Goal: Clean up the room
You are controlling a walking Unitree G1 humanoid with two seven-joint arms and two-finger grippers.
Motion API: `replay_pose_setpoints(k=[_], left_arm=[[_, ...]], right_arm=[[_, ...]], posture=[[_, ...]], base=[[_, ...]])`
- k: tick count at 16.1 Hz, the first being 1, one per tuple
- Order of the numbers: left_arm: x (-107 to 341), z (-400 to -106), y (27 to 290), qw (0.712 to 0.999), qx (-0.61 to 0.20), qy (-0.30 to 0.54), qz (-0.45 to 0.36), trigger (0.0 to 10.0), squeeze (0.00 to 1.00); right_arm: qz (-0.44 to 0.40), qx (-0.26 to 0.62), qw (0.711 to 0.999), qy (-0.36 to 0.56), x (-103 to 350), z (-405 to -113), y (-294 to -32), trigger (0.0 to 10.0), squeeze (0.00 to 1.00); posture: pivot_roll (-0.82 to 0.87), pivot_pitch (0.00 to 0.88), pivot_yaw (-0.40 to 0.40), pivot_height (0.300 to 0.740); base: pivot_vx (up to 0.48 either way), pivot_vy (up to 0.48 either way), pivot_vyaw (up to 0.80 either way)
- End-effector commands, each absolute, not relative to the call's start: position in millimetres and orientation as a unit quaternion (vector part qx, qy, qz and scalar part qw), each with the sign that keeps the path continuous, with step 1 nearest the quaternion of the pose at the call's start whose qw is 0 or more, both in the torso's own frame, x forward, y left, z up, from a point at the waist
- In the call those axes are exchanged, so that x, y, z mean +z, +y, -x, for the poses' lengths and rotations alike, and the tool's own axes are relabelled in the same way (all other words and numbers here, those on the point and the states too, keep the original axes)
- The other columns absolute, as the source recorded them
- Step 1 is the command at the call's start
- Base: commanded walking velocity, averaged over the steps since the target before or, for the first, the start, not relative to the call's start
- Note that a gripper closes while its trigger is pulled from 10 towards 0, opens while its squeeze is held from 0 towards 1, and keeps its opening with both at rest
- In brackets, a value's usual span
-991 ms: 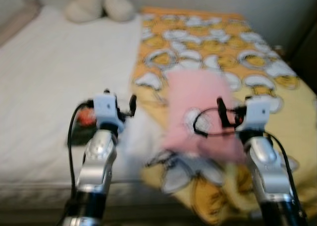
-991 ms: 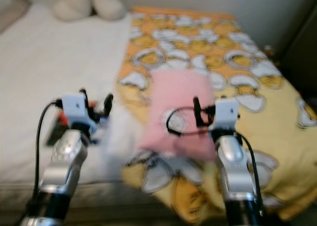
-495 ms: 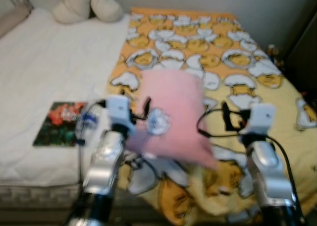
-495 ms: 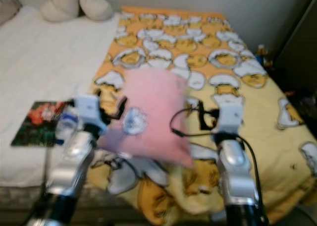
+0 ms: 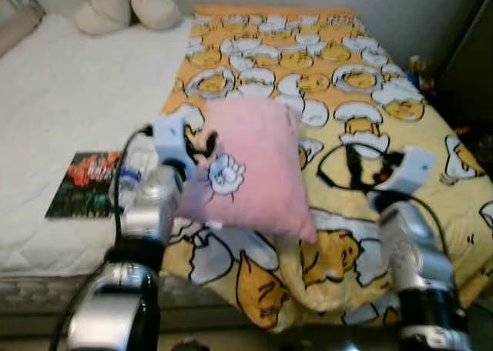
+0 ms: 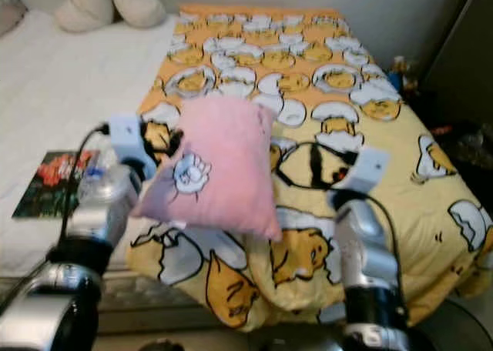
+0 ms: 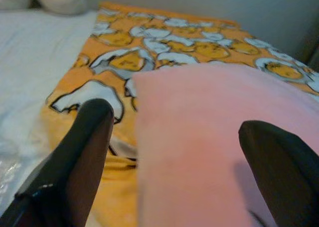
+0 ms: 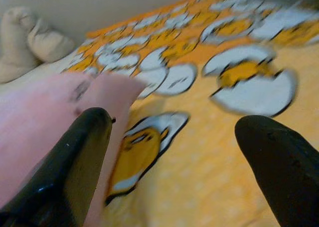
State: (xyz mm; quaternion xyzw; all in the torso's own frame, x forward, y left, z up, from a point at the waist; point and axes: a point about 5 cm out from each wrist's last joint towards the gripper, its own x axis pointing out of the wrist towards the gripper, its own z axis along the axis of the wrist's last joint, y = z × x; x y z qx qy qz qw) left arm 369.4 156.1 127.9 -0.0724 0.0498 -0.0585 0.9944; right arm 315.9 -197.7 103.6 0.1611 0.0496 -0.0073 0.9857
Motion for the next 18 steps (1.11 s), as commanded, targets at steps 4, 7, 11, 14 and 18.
replay_pose_setpoints(k=[4, 7, 11, 14, 18], left_arm=[[126.1, -379.1, 177.3, 0.988, -0.021, 0.072, 0.136, 10.0, 0.00], [111.9, -379.4, 167.0, 0.966, -0.034, 0.115, 0.230, 10.0, 0.00], [91.0, -369.9, 122.3, 0.934, -0.087, 0.166, 0.303, 10.0, 0.00], [89.1, -365.8, 82.2, 0.924, -0.169, 0.186, 0.287, 0.0, 0.00], [85.5, -360.5, 68.6, 0.931, -0.213, 0.187, 0.231, 0.0, 0.00]], right_arm=[[-0.217, 0.052, 0.971, 0.082, 100.5, -335.3, -169.1, 10.0, 0.00], [-0.285, 0.087, 0.950, 0.088, 106.1, -338.1, -151.8, 10.0, 0.00], [-0.349, 0.081, 0.925, 0.124, 92.1, -326.6, -135.5, 10.0, 0.00], [-0.323, 0.106, 0.926, 0.166, 81.7, -325.6, -118.8, 10.0, 0.00], [-0.272, 0.093, 0.943, 0.168, 76.7, -319.6, -128.0, 0.0, 0.00]], posture=[[-0.07, 0.178, 0.032, 0.740], [-0.09, 0.235, 0.034, 0.740], [-0.09, 0.247, 0.031, 0.740], [-0.10, 0.235, 0.037, 0.740], [-0.11, 0.224, 0.051, 0.740]], base=[[0.000, 0.000, 0.00], [0.000, 0.000, 0.00], [0.000, 0.000, 0.00], [0.000, 0.000, 0.00], [0.000, 0.000, 0.00]])
